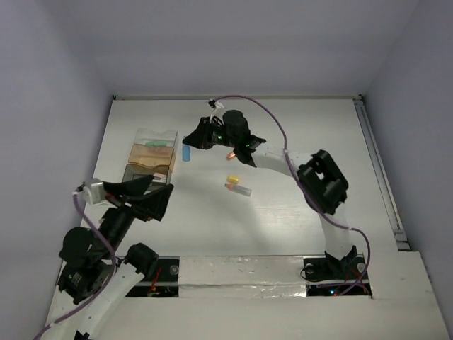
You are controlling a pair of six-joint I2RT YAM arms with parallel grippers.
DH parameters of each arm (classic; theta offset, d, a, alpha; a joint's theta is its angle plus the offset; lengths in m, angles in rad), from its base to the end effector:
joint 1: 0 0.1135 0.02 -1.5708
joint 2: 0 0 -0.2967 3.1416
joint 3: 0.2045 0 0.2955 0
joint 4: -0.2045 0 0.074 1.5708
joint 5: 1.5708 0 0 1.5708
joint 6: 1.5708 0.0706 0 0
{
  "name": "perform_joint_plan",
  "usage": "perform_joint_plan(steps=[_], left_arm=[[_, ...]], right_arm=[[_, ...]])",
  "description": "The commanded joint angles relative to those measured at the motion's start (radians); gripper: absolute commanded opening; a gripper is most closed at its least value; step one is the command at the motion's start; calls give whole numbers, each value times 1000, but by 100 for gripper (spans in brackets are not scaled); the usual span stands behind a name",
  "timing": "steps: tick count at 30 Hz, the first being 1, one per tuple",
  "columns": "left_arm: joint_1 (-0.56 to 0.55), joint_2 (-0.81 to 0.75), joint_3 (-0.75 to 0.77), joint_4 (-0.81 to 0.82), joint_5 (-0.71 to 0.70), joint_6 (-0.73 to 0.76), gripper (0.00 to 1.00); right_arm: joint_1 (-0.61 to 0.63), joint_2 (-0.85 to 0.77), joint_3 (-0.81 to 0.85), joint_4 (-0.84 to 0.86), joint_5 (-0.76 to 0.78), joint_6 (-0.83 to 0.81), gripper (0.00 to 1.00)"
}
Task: Sort the stationery into containers
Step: Place the pen in the storage box.
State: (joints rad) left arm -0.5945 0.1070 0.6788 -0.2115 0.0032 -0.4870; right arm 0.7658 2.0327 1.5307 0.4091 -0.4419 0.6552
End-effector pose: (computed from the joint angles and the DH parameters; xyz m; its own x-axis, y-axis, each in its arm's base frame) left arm 0.0588 -0.0400 0.4032 -0.0052 -0.5614 -0.8275 0.6339 0.6382 -0.4369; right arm 0.3914 0.4182 0.2797 -0.6218 0.1662 -0.7653 -0.6994 0.3218 0.6381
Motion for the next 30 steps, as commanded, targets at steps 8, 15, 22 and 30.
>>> perform_joint_plan(steps=[8,15,22,30], left_arm=[[-4,-61,50,-52,-253,134,99],[-4,-76,24,-35,-247,146,99],[-4,-67,19,-29,-229,148,99],[-4,-73,16,-26,-226,149,99]], right_arm=[[-3,458,636,-260,153,-121,0],[-3,574,847,-320,169,-147,0],[-3,563,799,-246,173,-100,0],[-3,693,950,-265,216,-77,0]])
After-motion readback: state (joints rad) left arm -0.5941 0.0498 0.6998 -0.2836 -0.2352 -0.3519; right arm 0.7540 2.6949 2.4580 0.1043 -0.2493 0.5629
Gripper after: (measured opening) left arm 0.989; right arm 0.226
